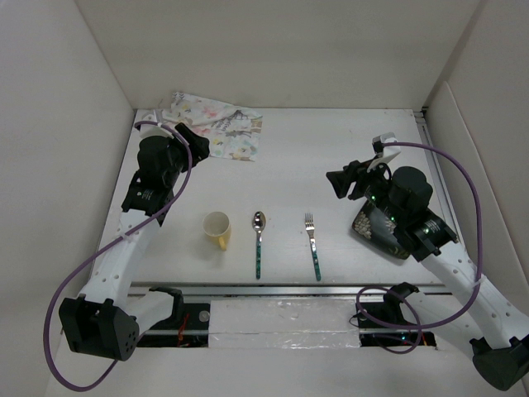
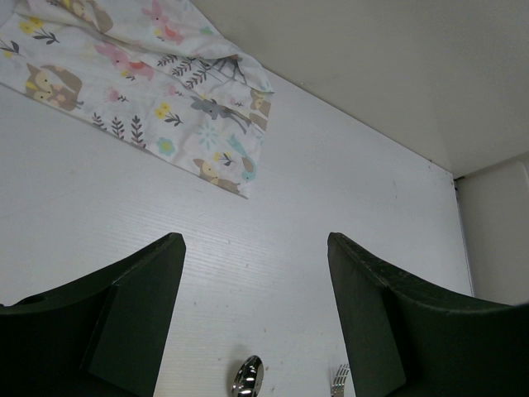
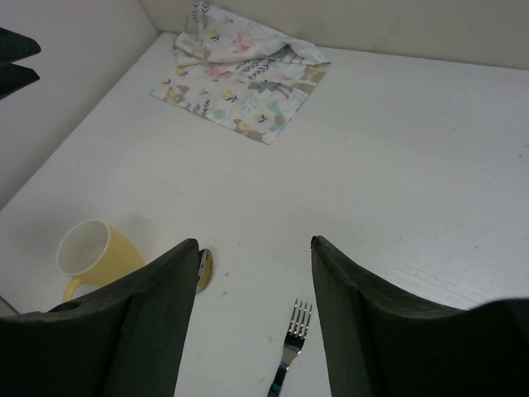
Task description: Set the dinner table for one person
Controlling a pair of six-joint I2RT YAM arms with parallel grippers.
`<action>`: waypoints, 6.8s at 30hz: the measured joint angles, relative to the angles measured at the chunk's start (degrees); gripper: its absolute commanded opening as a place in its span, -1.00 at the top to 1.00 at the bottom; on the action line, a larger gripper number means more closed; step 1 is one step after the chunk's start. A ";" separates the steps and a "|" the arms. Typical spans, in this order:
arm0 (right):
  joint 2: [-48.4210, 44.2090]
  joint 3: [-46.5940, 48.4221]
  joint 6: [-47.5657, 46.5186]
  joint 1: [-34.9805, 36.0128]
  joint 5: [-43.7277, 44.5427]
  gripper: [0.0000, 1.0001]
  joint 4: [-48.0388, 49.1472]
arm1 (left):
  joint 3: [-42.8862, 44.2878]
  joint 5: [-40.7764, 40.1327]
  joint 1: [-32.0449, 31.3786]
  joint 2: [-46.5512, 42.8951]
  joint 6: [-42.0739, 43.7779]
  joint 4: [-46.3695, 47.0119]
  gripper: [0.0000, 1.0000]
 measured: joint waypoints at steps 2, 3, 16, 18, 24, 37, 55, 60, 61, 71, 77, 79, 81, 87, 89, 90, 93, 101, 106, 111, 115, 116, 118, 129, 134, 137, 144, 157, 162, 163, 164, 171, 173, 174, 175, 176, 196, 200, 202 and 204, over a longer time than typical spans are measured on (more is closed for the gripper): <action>-0.20 0.00 0.09 0.00 0.09 0.21 0.13 | 0.04 0.00 0.15 0.11 0.00 0.48 -0.31; -0.13 0.00 0.17 0.00 0.09 0.42 0.22 | 0.20 0.00 0.33 0.37 0.02 0.59 -0.19; 1.33 -2.01 1.53 0.00 -0.17 1.00 2.03 | 12.66 -7.15 2.54 19.21 2.32 0.57 0.38; 1.33 -2.64 1.77 0.02 -0.24 1.00 2.34 | 16.81 -8.17 2.84 25.09 2.45 0.26 0.12; 1.99 -3.96 2.38 0.15 -0.24 0.65 2.47 | 28.35 -8.13 5.81 42.14 2.54 -3.61 0.16; 6.58 -5.31 2.69 1.88 -0.52 0.03 3.56 | 42.23 -14.03 13.97 63.69 5.22 -12.96 0.13; 14.71 -7.10 4.31 8.02 0.00 0.02 8.15 | 63.95 -20.11 14.86 80.17 12.57 -17.70 0.58; 15.96 -7.10 4.35 8.52 0.55 0.02 8.50 | 63.93 -18.88 14.91 80.19 13.66 -17.64 1.00; 15.96 -7.08 4.33 8.52 0.94 0.02 8.57 | 63.87 -18.36 14.91 80.17 13.66 -17.53 1.00; 19.19 -3.76 3.63 8.57 5.22 0.02 9.38 | 47.74 2.21 8.63 68.81 6.32 -10.54 1.00; 22.23 0.74 2.23 6.10 7.08 0.03 8.48 | 47.15 14.58 -6.51 62.40 1.01 -5.53 0.80; 23.10 1.27 2.19 3.69 7.13 0.01 8.46 | 47.15 18.05 -10.95 60.78 -0.02 -3.61 0.23; 24.22 1.31 2.34 1.20 7.08 -0.08 8.44 | 47.28 21.18 -14.32 60.17 -0.57 -2.34 -0.14; 28.94 1.31 3.41 -3.54 6.45 -0.24 8.41 | 52.78 22.91 -16.70 62.60 1.25 -6.01 -0.19; 30.16 1.14 4.02 -4.44 6.21 -0.25 8.57 | 52.89 20.52 -15.78 62.62 2.91 -7.37 0.21; 30.60 0.94 4.24 -4.81 5.97 -0.26 8.81 | 52.85 18.49 -15.28 62.53 3.87 -7.85 0.36; 32.83 0.87 5.42 -5.88 5.42 -0.29 9.77 | 50.75 10.64 -14.36 61.44 8.20 -9.77 0.85; 45.03 2.99 10.36 -8.00 4.92 -0.23 11.08 | 37.90 -3.32 -19.30 51.47 16.20 -16.63 0.50; 49.57 3.06 12.76 -8.44 5.03 -0.19 12.04 | 29.24 -14.56 -33.11 43.15 19.56 -17.81 0.27; 54.45 5.99 13.53 -9.14 5.33 -0.13 11.89 | 25.24 -20.46 -41.38 39.93 18.93 -17.14 0.32; 56.72 8.04 14.14 -9.42 6.29 -0.10 11.91 | 20.33 -19.98 -37.99 37.68 16.02 -14.95 0.31; 57.00 8.33 14.27 -9.44 6.62 -0.08 11.98 | 19.34 -19.21 -36.87 37.24 15.28 -14.23 0.32; 57.51 8.85 14.49 -9.44 7.13 0.12 12.02 | 18.27 -18.23 -34.60 36.79 13.77 -13.05 0.33; 58.88 9.51 16.85 -9.66 8.68 1.00 13.14 | 17.18 -17.14 -41.22 40.72 11.50 -8.13 0.29; 58.58 8.17 17.59 -10.54 8.57 1.00 14.95 | 16.68 -18.47 -40.52 46.05 11.52 -8.33 0.27; 58.23 8.04 17.59 -11.28 8.17 1.00 15.47 | 16.70 -19.56 -40.30 49.64 11.54 -8.83 0.27; 56.92 7.45 17.55 -12.11 6.84 1.00 16.50 | 17.88 -20.52 -40.57 51.58 11.78 -7.87 0.27; 56.89 6.54 17.03 -12.50 5.09 1.00 17.70 | 16.90 -23.71 -46.47 48.41 11.91 -9.68 0.37; 56.89 6.54 16.92 -12.50 4.87 1.00 17.88 | 17.55 -23.43 -46.40 46.60 11.91 -8.87 0.28; 56.89 6.54 16.90 -12.50 4.87 1.00 17.88 | 17.75 -23.80 -46.31 46.90 11.98 -8.76 0.27; 56.89 6.54 16.87 -12.50 4.87 1.00 17.88 | 18.03 -23.80 -46.16 47.52 11.98 -8.76 0.27; 56.65 5.42 16.70 -12.59 4.42 1.00 18.80 | 19.82 -22.60 -43.56 53.33 12.07 -6.08 0.27; 56.61 5.31 16.70 -12.79 4.15 1.00 18.84 | 19.85 -22.29 -43.12 53.83 12.20 -5.46 0.27; 56.61 5.31 16.70 -12.87 4.04 1.00 18.93 | 19.93 -22.03 -42.99 53.94 12.26 -5.11 0.29; 56.61 5.31 16.70 -12.90 3.91 1.00 19.06 | 19.93 -21.86 -42.84 53.99 12.31 -4.87 0.33; 56.61 5.31 16.72 -12.90 3.80 1.00 19.12 | 19.93 -21.73 -42.80 53.99 12.35 -4.72 0.39; 40.22 4.22 15.80 -14.03 3.06 1.00 17.03 | 15.65 -5.07 -17.62 24.20 6.47 1.38 1.00; 32.41 7.26 14.08 -14.80 3.76 1.00 13.35 | 16.50 1.09 -2.40 12.31 1.09 6.95 1.00; 28.50 9.18 13.25 -15.45 4.35 1.00 12.00 | 17.11 3.67 2.01 9.44 -1.16 8.39 1.00; 24.72 11.65 12.39 -16.41 4.76 1.00 9.92 | 17.31 6.21 4.98 8.09 -2.82 9.03 1.00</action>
